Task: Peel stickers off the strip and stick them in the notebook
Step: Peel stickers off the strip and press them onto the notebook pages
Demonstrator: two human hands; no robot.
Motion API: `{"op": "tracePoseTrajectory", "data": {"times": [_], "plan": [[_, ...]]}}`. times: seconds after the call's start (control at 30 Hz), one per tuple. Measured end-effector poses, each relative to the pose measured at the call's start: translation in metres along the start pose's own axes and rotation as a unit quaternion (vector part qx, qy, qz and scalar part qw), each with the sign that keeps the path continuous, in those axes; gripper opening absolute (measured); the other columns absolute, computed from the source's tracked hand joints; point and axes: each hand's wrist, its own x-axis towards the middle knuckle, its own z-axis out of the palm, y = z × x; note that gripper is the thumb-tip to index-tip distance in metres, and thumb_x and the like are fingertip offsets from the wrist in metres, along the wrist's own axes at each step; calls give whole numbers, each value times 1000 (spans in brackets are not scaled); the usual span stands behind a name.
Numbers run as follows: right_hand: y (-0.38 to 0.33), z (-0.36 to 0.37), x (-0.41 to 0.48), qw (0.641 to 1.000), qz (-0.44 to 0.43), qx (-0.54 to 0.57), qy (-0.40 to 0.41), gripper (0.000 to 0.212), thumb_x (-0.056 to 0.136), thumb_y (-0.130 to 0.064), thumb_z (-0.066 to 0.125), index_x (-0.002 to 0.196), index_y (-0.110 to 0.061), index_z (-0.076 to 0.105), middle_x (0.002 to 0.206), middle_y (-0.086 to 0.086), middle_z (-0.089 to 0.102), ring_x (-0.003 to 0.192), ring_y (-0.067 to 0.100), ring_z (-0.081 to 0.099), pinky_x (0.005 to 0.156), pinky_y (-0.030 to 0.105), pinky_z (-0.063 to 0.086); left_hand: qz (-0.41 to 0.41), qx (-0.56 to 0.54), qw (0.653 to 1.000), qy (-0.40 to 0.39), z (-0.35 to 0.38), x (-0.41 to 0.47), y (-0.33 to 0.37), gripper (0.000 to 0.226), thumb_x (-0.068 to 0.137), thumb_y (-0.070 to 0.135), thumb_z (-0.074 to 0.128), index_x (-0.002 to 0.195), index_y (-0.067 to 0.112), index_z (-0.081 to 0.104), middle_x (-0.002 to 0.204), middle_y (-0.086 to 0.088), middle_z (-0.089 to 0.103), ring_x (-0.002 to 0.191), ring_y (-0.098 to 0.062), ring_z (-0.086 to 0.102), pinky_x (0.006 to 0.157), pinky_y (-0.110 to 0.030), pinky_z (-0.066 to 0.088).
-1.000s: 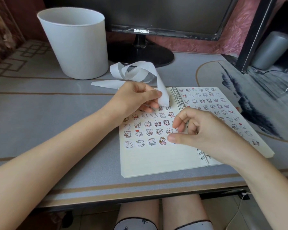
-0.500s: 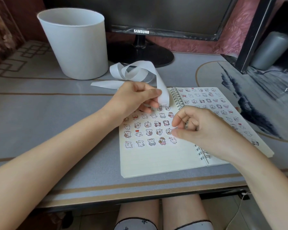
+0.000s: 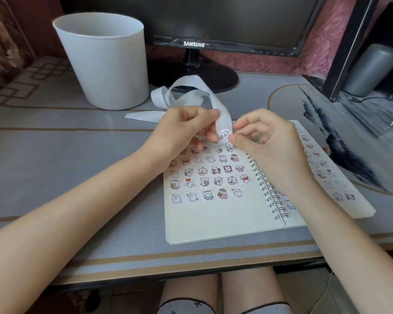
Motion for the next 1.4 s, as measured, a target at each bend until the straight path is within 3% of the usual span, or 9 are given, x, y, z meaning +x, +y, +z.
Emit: {"op": "tracePoseTrajectory", "data": {"times": [0.1,0.23,0.4,0.57,0.87,1.23,1.33,1.4], "plan": [[-1,-2,0,999,-15,48,16,18,78,-6,73,87,-17,62,74,-2,70,67,11,65,68,20,49,-9,-30,999,-12,2,-1,2,26,96,28,52,86,6,64,75,-2,69,64,-8,66,47,-17,45],[1,-3,0,998,-28,46,30,13,79,-5,72,88,-13,65,74,-2,70,65,7,63,66,13,45,10,20,999,-38,2,-2,1,17,92,16,60,88,1,66,76,-4,66,70,-9,64,52,-15,47],[3,-3,0,999,-32,23,24,12,81,-7,71,89,-16,69,76,-4,70,67,2,62,65,9,43,18,34,998,-42,2,-3,0,12,90,14,62,81,10,68,72,-2,66,73,-12,64,53,-15,47],[5,-3,0,999,-35,21,29,13,81,-9,71,88,-20,70,78,-5,71,73,12,65,67,14,46,20,32,998,-40,2,-3,0,10,89,14,63,83,10,69,74,-5,67,73,-12,64,54,-15,47],[4,-2,1,998,-40,33,31,7,82,-10,71,84,-16,70,75,-7,70,68,3,62,67,13,44,33,46,997,-45,3,-3,-1,8,89,12,64,86,10,71,72,-4,68,72,-11,63,56,-15,48],[5,-2,0,998,-40,5,38,6,81,-11,72,83,-16,69,75,-3,71,70,12,66,70,25,51,21,43,998,-38,4,-2,-1,10,88,16,65,86,10,72,80,-9,70,72,-10,66,55,-16,48],[2,-2,-2,998,-51,-34,34,4,82,-13,71,85,-15,69,75,-6,69,68,5,63,69,15,45,19,40,998,-36,4,-2,-1,12,88,16,64,80,11,71,73,-4,69,70,-10,67,54,-15,48],[0,-1,-4,995,-58,-72,35,4,82,-14,71,85,-14,69,76,-9,66,57,-5,56,59,7,37,17,44,998,-34,4,-2,-1,13,88,15,64,79,9,71,70,-3,69,66,-8,66,53,-15,48]]}}
